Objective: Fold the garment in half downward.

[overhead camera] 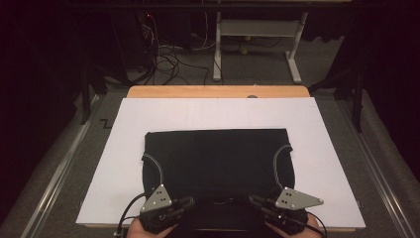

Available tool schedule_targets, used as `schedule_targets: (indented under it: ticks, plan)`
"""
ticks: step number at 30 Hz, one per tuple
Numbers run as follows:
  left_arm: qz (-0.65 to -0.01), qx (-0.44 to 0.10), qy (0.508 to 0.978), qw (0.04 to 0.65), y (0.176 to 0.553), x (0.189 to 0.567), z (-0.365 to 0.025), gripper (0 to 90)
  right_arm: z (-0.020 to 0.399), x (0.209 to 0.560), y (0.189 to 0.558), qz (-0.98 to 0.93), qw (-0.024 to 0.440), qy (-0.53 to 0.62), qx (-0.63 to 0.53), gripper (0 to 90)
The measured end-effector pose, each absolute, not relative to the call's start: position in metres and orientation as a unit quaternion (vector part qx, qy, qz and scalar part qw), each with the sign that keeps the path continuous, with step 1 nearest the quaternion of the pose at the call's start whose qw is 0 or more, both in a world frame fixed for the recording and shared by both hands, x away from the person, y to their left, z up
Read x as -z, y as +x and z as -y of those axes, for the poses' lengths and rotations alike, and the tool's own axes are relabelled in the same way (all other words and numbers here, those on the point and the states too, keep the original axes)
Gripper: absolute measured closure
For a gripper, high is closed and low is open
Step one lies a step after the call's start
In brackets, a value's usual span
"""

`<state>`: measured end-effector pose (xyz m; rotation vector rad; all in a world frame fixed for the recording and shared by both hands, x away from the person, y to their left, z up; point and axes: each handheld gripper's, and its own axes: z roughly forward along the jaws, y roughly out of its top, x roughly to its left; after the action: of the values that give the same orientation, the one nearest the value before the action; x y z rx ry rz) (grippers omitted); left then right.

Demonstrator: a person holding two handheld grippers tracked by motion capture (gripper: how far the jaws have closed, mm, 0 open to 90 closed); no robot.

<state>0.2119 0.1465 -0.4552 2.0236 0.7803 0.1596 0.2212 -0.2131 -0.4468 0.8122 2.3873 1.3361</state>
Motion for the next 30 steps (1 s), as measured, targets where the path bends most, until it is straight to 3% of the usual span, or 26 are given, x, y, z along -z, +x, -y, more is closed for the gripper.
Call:
schedule_targets:
  ticks: [9, 15, 30]
  plan:
    - [-0.308, -0.046, 0.824, 0.473, 0.201, 0.456, -0.144, 69.7, 0.217, 0.45, 0.212, -0.832, 0.125, 0.283, -0.461, 80.3]
    - [-0.301, -0.039, 0.815, 0.493, 0.197, 0.452, -0.146, 65.7, 0.221, 0.447, 0.209, -0.82, 0.117, 0.287, -0.48, 72.9]
    - [-0.343, -0.077, 0.814, 0.462, 0.218, 0.463, -0.162, 44.5, 0.226, 0.457, 0.22, -0.811, 0.141, 0.321, -0.469, 46.8]
